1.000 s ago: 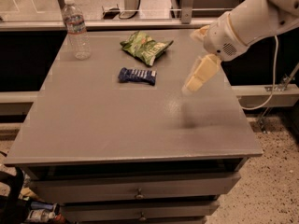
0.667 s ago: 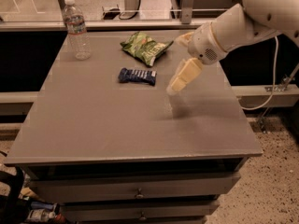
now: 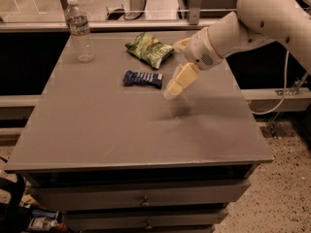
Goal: Pick rxbar blueberry
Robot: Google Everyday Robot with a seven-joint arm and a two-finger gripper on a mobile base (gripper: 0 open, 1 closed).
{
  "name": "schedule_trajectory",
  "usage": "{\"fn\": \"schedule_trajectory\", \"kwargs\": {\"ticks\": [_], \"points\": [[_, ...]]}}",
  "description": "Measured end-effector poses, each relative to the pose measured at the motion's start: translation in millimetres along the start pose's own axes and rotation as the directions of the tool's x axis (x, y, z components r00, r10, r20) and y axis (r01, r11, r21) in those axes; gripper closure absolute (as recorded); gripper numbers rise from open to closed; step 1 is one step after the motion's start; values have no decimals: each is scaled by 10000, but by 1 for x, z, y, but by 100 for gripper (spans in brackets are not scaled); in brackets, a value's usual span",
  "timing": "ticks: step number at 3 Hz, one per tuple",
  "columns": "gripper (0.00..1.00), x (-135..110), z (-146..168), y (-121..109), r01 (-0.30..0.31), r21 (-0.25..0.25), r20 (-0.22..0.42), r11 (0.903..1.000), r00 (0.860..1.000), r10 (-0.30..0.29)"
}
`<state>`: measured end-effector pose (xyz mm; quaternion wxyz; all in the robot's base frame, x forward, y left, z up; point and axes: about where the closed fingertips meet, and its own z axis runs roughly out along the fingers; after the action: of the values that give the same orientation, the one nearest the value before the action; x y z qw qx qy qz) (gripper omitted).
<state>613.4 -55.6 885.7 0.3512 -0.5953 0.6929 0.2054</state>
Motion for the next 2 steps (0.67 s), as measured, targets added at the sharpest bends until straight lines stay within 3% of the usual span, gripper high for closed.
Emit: {"fn": "schedule_trajectory", "kwargs": {"ticks": [2], "points": [[0,3,26,-8,-216,-643,528,9977,9983,250]]}}
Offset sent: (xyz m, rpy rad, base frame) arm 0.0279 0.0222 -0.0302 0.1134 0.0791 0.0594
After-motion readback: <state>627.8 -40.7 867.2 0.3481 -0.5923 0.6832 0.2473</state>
